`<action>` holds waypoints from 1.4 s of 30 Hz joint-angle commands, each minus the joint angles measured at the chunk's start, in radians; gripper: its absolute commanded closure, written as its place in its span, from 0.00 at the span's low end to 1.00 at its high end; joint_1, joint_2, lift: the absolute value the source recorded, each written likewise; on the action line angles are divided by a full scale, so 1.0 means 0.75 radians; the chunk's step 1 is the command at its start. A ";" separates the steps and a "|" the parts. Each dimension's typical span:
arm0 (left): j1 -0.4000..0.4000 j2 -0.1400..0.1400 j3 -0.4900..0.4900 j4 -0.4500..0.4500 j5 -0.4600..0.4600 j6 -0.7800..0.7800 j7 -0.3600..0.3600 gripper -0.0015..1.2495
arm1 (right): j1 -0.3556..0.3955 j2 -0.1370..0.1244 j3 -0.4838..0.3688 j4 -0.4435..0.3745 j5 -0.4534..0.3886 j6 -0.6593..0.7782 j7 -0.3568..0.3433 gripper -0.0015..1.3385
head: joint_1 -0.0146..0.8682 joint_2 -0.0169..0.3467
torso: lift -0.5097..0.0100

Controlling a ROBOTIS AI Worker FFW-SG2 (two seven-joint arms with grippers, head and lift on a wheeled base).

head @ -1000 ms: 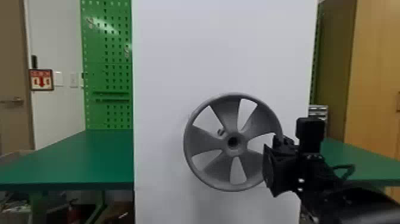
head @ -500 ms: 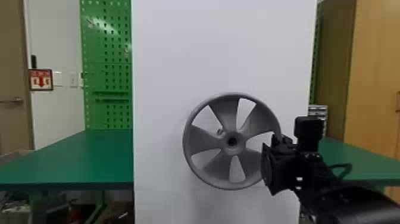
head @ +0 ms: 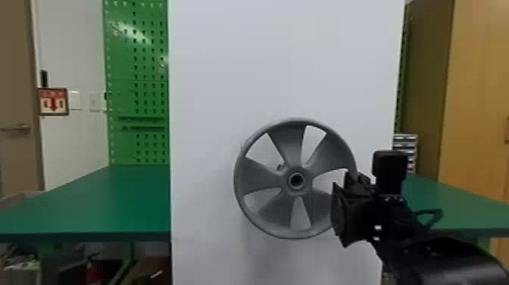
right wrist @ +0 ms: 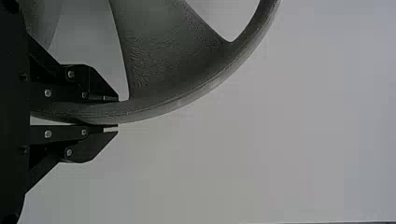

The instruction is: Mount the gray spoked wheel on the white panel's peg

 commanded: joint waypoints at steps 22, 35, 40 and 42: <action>-0.001 0.004 -0.001 0.000 0.002 0.001 0.000 0.45 | -0.040 0.017 0.004 0.087 -0.014 -0.065 0.000 0.94 | 0.16 0.03 | 0.22; -0.001 0.004 -0.001 0.000 0.002 -0.001 0.000 0.45 | -0.034 0.017 0.008 0.089 -0.006 -0.094 0.000 0.62 | 0.16 0.03 | 0.22; -0.001 0.004 -0.003 0.000 0.002 0.001 0.000 0.45 | -0.034 0.017 0.006 0.097 -0.008 -0.100 0.000 0.44 | 0.16 0.03 | 0.22; -0.001 0.004 -0.003 0.000 0.002 0.001 0.000 0.45 | -0.034 0.017 0.006 0.099 -0.014 -0.104 0.000 0.34 | 0.16 0.03 | 0.22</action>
